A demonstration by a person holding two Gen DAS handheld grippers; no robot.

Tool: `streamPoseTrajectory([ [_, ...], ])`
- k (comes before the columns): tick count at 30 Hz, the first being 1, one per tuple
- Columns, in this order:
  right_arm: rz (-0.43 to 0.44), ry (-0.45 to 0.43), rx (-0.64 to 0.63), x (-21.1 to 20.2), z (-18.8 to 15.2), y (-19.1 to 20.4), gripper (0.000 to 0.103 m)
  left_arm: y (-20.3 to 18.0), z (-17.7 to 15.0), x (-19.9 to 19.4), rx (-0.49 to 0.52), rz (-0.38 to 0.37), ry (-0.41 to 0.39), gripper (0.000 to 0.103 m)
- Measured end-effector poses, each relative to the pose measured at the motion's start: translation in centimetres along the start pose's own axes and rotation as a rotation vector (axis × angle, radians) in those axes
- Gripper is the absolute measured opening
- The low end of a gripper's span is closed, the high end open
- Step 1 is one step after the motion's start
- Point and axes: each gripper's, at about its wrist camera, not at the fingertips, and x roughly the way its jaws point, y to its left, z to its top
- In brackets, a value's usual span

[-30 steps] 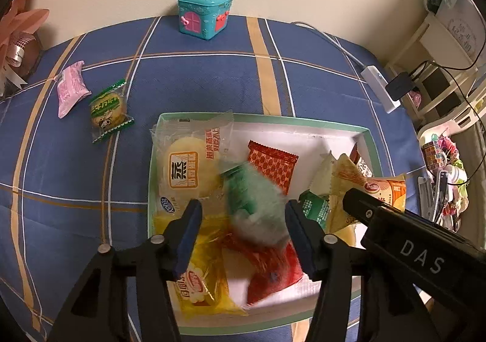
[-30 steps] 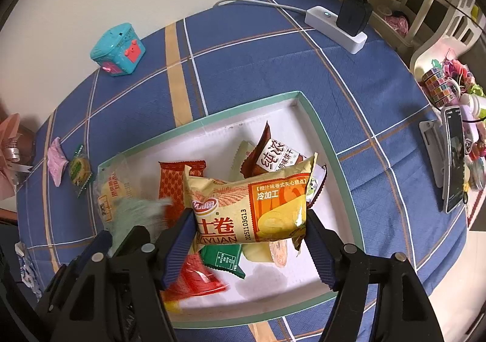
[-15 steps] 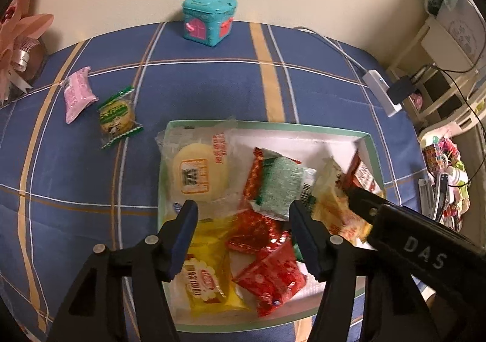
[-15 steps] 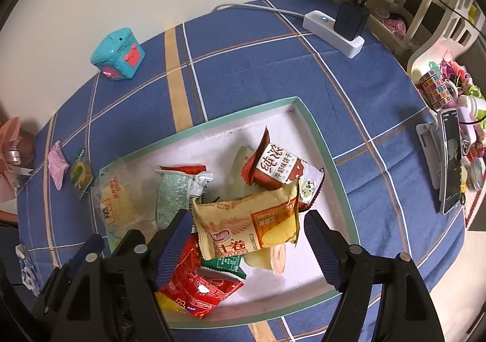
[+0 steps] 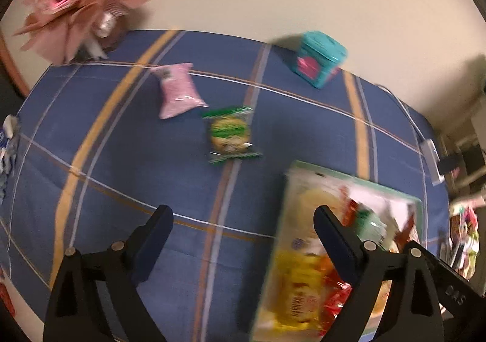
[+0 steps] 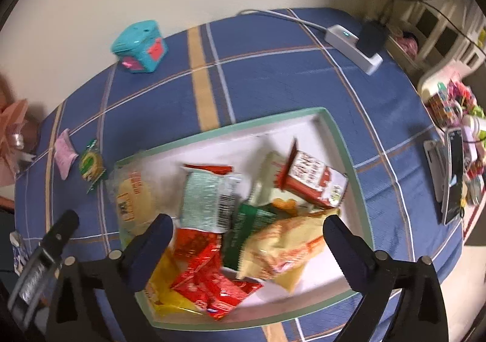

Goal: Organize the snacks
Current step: 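Grasp the pink packet with the left tool while the right tool grasps the green-wrapped round biscuit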

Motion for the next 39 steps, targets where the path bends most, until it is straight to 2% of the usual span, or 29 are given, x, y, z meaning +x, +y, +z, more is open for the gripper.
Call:
streamPoseTrajectory([
  [4,0.015,-0.031,-0.05,-0.6,-0.1,2.6,0.101,2.7,1.0,-0.3,-0.04,0.03,-0.021,0.095],
  [10,0.1,-0.084,-0.114,-1.4,0.2,7.3,0.101,6.8,3.2,-0.6,-0.06,0.05,-0.055,0.095],
  [17,0.161,-0.126,-0.196,-0.9,1.6,13.5,0.101,10.4,7.2,1.5,-0.03,0.075,0.0,0.095],
  [20,0.174,-0.104,-0.249,0.4,2.3,16.3,0.101,10.7,8.9,2.8,0.002,0.082,0.028,0.095],
  [25,0.169,-0.052,-0.324,3.9,3.4,20.8,0.101,11.0,11.6,5.9,-0.021,0.021,0.089,0.095],
  [33,0.103,0.029,-0.399,10.3,4.0,24.5,0.1,10.4,14.1,11.0,-0.017,-0.003,0.168,0.095],
  [39,0.102,0.06,-0.417,12.6,4.1,25.5,0.084,10.0,15.4,13.5,-0.025,-0.027,0.184,0.092],
])
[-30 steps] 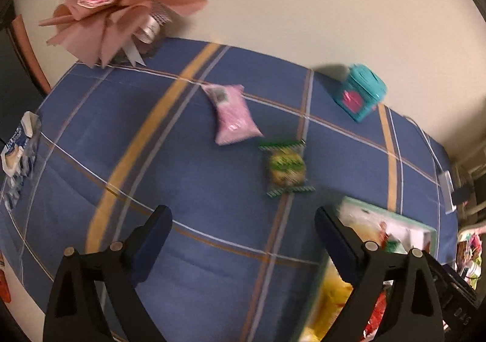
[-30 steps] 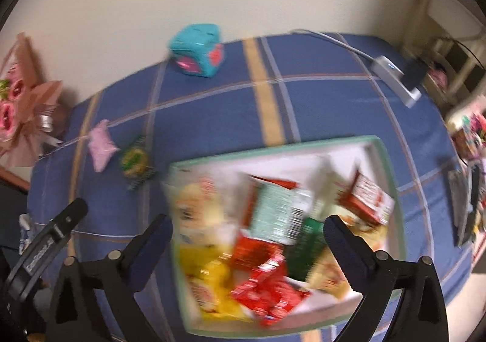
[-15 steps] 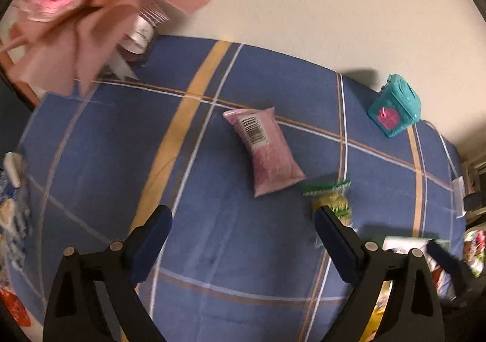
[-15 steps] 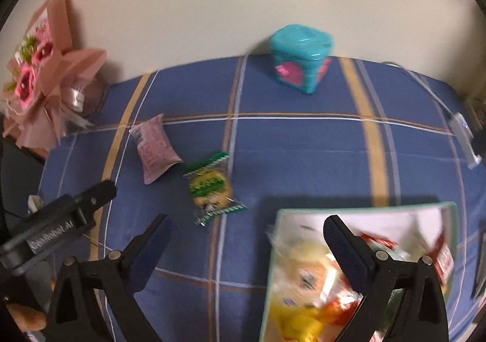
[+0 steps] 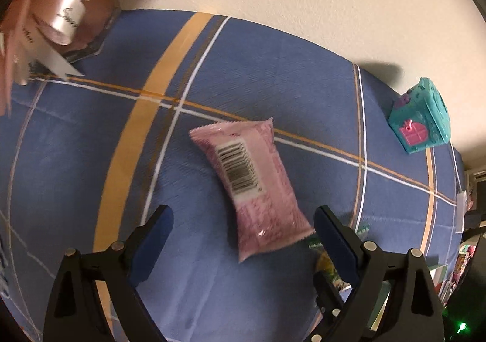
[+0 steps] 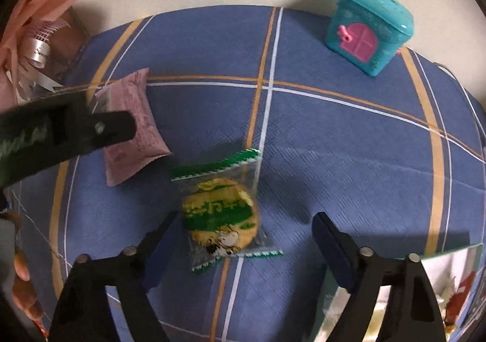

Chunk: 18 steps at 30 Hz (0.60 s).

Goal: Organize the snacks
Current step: 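Grasp the pink packet with the left tool while the right tool grasps the green-wrapped round biscuit, then carry the pink packet and round biscuit over the tray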

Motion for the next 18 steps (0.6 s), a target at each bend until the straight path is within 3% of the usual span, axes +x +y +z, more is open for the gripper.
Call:
streamPoseTrajectory([
  [3,0.009,-0.002,-0.001,0.4,0.1,0.0,0.071,-0.6,0.4,0.4,0.008,-0.008,-0.001,0.078],
  [5,0.005,-0.005,-0.003,0.4,0.2,0.0,0.056,-0.9,0.7,0.8,0.014,-0.005,0.004,0.072],
  [9,0.013,-0.009,0.01,0.3,0.1,-0.5,0.054,-1.2,0.3,1.4,0.005,-0.006,0.014,0.042],
  [18,0.045,-0.048,0.042,-3.4,-0.5,-2.5,0.053,-1.1,-1.7,-2.9,-0.035,0.008,-0.053,0.038],
])
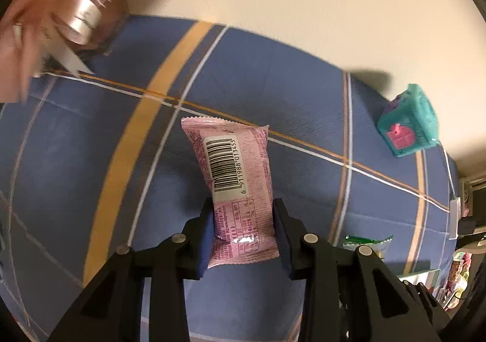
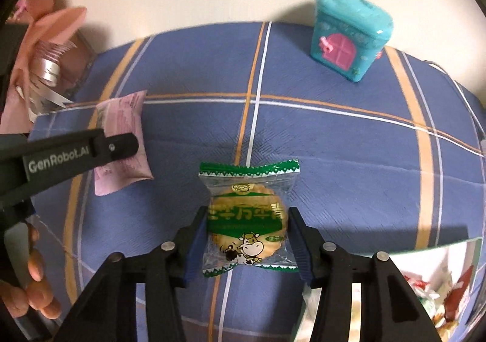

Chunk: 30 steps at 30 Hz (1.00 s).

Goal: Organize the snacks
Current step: 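Carry the pink packet and round biscuit over the tray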

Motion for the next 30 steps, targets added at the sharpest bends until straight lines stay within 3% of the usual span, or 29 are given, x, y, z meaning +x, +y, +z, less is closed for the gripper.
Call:
streamPoseTrajectory([
  [5,0.005,-0.047,-0.001,-4.0,-1.5,-0.4,0.053,-1.1,-2.6,-4.4,0.013,0.004,-0.068,0.038],
  [10,0.028,-0.083,0.02,-8.0,-3.8,-0.9,0.053,-1.5,-6.9,-8.3,-0.012,-0.06,-0.118,0.038],
  [30,-0.032,-0.181,0.092,-18.0,-15.2,-5.1,0.053,-5.5,-20.2,-15.5,0.018,-0.153,-0.245,0.038],
])
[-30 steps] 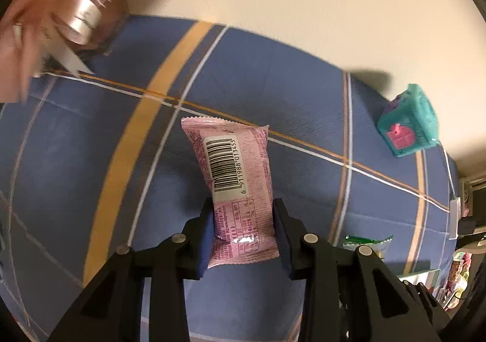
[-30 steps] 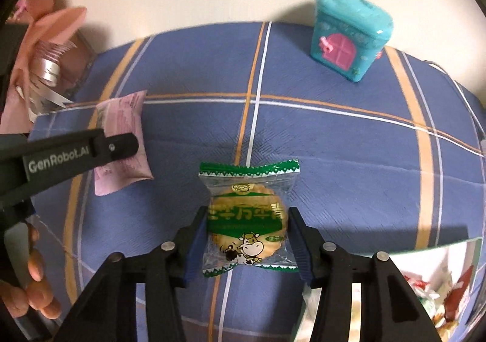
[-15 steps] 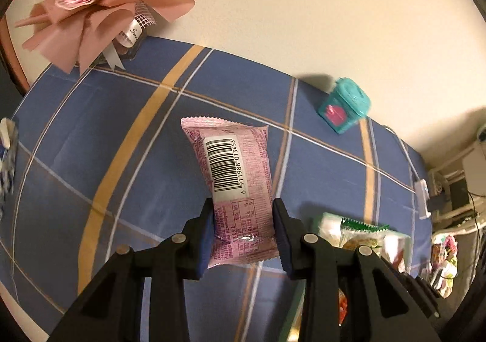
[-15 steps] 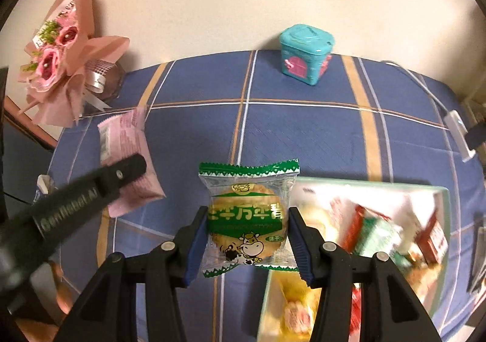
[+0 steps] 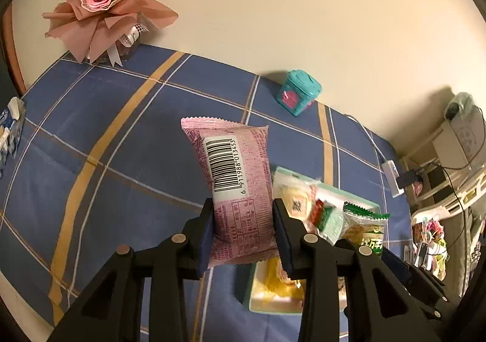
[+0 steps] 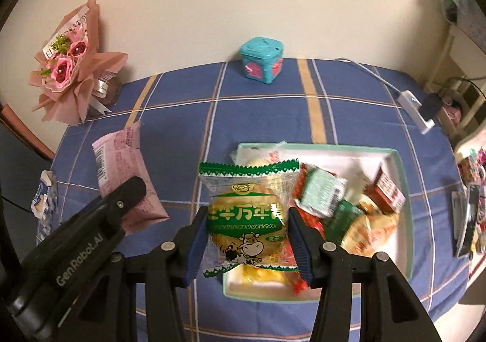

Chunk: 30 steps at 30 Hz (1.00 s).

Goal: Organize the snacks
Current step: 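Carry the pink packet and round biscuit over the tray, then open both tools to drop the pink packet and round biscuit into the tray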

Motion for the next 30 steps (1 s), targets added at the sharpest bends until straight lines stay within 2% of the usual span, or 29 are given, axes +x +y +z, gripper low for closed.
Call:
streamPoseTrajectory([
  [7,0.004,0.006,0.032,-0.7,-2.5,-2.0,0.053,-1.6,-2.0,-1.0,0.046,-0.021,-0.016,0.038],
  [13,-0.017,0.024,0.042,-0.1,-2.8,-3.4,0.053,-2.2,-2.7,-0.4,0.053,-0.032,0.005,0.038],
  [16,-0.022,0.073,0.099,1.2,-2.8,-5.7,0.053,-3.2,-3.3,0.4,0.079,-0.041,0.035,0.038],
  [21,-0.096,0.153,0.204,3.6,-3.3,-10.0,0.053,-6.1,-4.8,2.7,0.161,-0.068,0.114,0.038],
  [26,-0.089,0.215,0.289,5.4,-4.1,-13.3,0.053,-8.2,-6.3,4.7,0.212,-0.076,0.181,0.038],
  [30,-0.086,0.231,0.316,6.0,-4.5,-14.3,0.054,-9.1,-6.9,6.4,0.218,-0.101,0.225,0.038],
])
